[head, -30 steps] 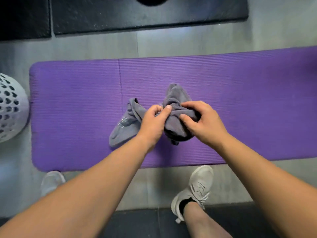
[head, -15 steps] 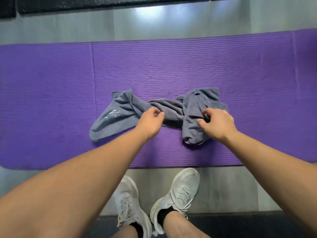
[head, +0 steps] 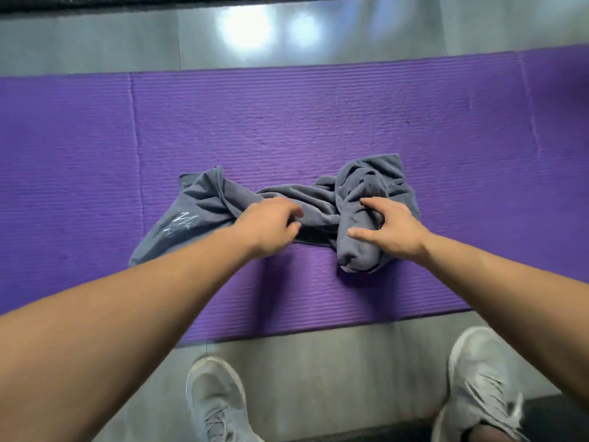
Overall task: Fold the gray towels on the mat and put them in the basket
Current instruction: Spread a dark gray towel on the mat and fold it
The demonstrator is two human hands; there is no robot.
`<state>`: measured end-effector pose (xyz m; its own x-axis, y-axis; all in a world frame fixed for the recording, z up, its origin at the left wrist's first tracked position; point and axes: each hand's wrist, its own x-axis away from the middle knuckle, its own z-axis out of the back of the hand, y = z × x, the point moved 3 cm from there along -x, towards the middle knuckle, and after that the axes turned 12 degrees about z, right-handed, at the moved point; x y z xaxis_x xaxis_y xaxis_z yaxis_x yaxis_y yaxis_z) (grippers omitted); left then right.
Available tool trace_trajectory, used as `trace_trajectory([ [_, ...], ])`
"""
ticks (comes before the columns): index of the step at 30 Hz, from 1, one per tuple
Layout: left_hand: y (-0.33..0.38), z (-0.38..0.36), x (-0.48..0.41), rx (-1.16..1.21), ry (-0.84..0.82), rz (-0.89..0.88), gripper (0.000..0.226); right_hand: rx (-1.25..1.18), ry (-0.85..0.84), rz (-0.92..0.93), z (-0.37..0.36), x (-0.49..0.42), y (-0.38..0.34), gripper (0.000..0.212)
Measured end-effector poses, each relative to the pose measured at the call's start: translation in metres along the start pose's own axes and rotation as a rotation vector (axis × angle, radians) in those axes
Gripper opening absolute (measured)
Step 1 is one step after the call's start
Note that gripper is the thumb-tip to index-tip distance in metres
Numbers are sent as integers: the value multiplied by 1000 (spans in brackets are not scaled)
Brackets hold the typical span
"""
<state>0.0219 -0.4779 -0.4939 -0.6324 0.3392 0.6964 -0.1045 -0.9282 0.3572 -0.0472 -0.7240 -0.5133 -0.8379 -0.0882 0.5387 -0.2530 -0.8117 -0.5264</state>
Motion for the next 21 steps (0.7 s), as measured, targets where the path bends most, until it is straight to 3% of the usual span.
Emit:
trace_trajectory([
  [1,6,-5,-8,-10,10,-33,37,-37,37,-2,4,-3,7,91],
  [3,21,-13,-25,17,51,-85,31,-181,73,3,11,-10,23,50],
  [5,42,-18,-44,77,112,-114,23,-335,13,15,20,-16,38,20],
  [7,67,-20,-63,166,127,-108,26,-411,28,-18,35,-24,58,17],
  [10,99,-19,-92,282,88,-21,38,-340,284,-171,64,-38,93,30],
  [11,105,-18,-100,336,71,39,44,-394,285,-219,68,-39,100,33],
  [15,112,-14,-117,679,7,304,59,-847,7,-318,56,-32,101,29],
  [21,128,9,-112,892,-180,190,42,-1002,34,-233,55,-34,107,23],
])
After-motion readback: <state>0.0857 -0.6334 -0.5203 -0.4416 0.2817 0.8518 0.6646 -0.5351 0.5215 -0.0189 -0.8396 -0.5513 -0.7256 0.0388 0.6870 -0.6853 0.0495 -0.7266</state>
